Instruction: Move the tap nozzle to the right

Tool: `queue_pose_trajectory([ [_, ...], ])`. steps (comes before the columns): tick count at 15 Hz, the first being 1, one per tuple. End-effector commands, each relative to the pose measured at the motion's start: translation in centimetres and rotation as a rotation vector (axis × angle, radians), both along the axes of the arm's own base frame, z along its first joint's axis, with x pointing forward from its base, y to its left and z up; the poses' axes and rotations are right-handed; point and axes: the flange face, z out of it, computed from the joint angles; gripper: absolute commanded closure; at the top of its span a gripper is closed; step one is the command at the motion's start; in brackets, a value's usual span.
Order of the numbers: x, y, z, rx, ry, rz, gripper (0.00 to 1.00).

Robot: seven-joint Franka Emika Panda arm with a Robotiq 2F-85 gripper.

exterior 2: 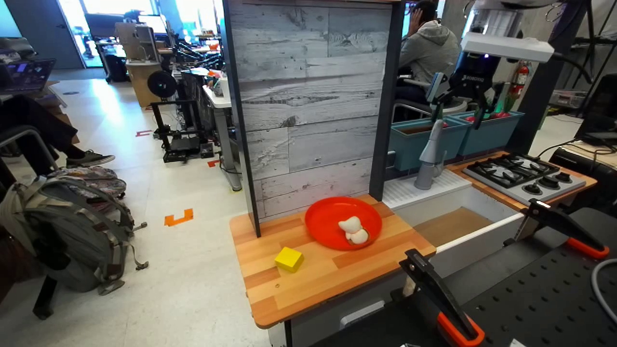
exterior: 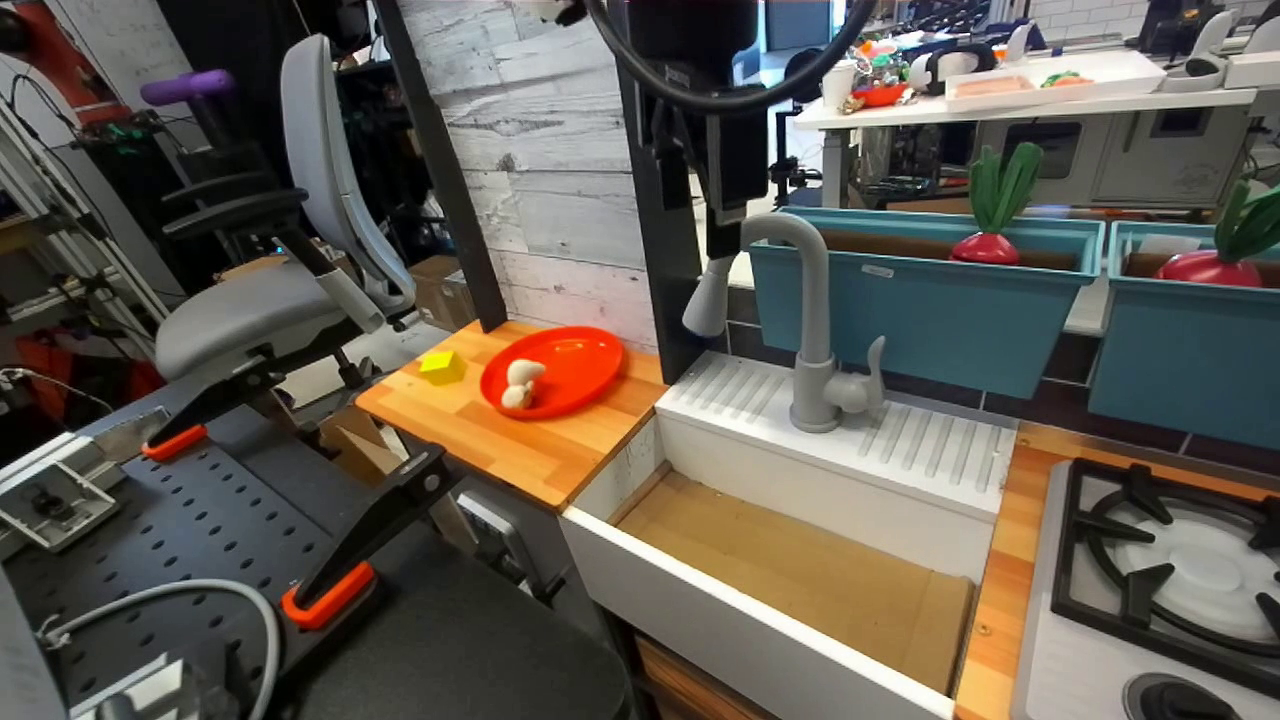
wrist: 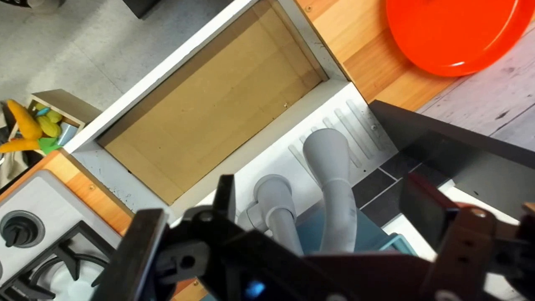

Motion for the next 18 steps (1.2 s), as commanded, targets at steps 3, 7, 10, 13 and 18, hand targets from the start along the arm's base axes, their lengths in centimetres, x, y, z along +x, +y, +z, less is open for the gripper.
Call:
queue_pose_trajectory([
  [3,3.1,0.8,-2.6,-0.003,-0.029,-0.043,0.0],
  [7,4.1,0.7,-3.7,-0.007,-0.024,-0.052,0.28],
  [10,4.6,0.5,-4.2,-0.021,-0.028,-0.05,0.51],
  [13,4.9,0.4,-4.4,-0.021,-0.022,-0.046,0.73],
  [18,4.3,-0.3,-3.7,-0.044,0.019,0.041,0.94],
])
